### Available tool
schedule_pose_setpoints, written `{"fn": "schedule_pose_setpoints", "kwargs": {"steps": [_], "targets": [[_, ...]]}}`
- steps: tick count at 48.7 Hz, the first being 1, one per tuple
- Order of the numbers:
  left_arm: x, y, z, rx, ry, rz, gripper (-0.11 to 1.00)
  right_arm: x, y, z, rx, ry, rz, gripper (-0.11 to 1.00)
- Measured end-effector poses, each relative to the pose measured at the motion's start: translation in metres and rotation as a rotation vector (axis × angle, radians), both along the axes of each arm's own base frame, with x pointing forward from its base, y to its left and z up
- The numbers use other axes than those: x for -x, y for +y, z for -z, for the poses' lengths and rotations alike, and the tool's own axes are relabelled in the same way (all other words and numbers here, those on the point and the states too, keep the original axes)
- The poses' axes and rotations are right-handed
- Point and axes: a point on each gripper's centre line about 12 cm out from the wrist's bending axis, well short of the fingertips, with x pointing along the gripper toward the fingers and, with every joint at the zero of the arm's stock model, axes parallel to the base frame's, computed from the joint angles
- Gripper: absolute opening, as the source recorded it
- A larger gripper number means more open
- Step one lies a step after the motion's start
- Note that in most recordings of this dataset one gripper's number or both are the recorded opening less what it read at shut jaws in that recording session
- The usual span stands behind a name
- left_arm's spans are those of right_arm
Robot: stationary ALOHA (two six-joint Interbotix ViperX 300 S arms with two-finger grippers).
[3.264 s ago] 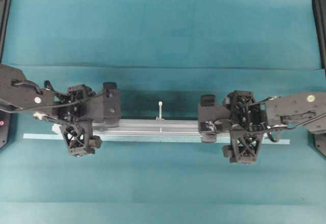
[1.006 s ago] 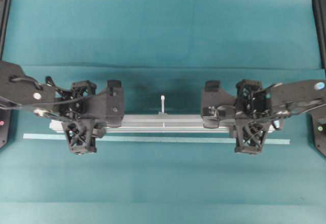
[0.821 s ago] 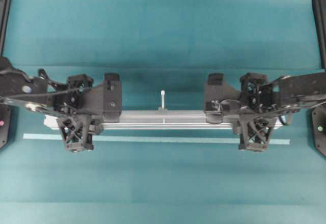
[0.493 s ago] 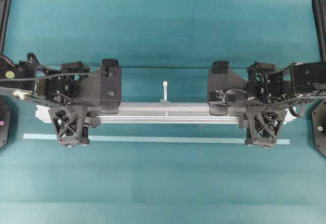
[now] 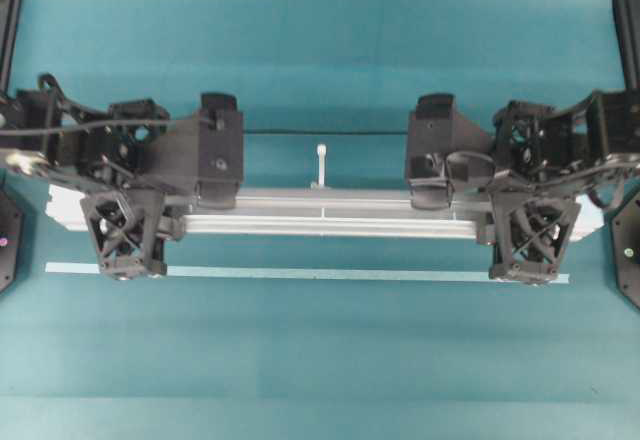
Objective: Lift the large metal rail with both hands.
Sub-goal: 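Lift the rail upward with both grippers together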
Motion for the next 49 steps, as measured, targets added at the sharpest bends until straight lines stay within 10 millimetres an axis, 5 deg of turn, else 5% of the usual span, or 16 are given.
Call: {"fn": "schedule_pose_setpoints", "kwargs": {"steps": [21,49], "targets": [[-0.003,0.000,-0.076,0.002,-0.060,-0.002,0.36,0.004,0.000,-0.066,0.001,-0.026,-0.008,0.38],[0.001,0.000,-0.136,0.002,-0.100,-0.005,0.36,0.002,0.005,-0.140,-0.009,-0.146,-0.024,0.38]]}}
